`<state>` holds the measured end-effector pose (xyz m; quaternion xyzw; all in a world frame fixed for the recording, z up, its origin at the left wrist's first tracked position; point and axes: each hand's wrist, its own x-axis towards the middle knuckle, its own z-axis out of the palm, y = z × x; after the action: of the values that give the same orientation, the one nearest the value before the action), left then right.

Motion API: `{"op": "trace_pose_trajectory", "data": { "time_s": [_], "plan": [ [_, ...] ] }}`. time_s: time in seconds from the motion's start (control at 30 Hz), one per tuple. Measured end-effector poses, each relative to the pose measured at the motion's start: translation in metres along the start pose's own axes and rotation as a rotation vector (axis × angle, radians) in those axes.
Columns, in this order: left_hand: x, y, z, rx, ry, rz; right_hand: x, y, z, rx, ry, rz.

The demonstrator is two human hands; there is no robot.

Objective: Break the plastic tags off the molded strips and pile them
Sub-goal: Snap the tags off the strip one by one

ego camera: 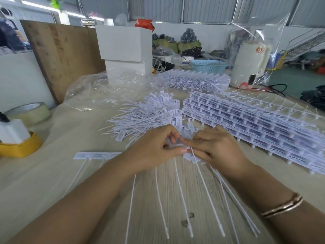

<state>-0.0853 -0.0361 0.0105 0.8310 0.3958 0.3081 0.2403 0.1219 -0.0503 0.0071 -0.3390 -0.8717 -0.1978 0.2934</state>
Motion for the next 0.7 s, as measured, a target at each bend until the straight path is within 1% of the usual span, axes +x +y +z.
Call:
{"op": "trace_pose_trajectory", "data": {
  "time_s": [0.13,0.23,0.3,0.4,0.47,0.53,0.63,0.7],
  "plan": [
    [0.0012,-0.0087,-0.0142,-0.05,-0.086,-0.103,-0.0042,0.0038,-0.0024,-0.035,0.011,0.057],
    [0.0017,-0.0111,-0.0098,0.027,-0.049,-0.101,-0.0047,0.0026,-0.001,-0.076,-0.028,0.046],
    [0.0018,-0.0103,-0.0069,0.041,-0.04,-0.091,-0.0045,0.0022,0.0003,-0.059,-0.053,0.072],
    [0.0021,-0.0087,-0.0074,0.025,-0.046,-0.069,-0.0055,0.0044,0.0016,0.095,-0.074,0.19],
    [0.0016,-0.0067,-0.0075,0.014,-0.042,-0.051,-0.0064,0.0073,0.0029,0.271,-0.074,0.26],
    [0.0014,-0.0057,-0.0067,0.004,-0.042,-0.041,-0.0066,0.0077,0.0052,0.425,-0.057,0.285],
    [0.0021,-0.0056,-0.0065,0.006,-0.034,-0.025,-0.0052,0.006,0.0052,0.569,-0.037,0.399],
    [0.0024,-0.0047,-0.0055,0.009,-0.027,-0.002,-0.005,0.0052,0.0029,0.646,-0.063,0.475]
  ]
}}
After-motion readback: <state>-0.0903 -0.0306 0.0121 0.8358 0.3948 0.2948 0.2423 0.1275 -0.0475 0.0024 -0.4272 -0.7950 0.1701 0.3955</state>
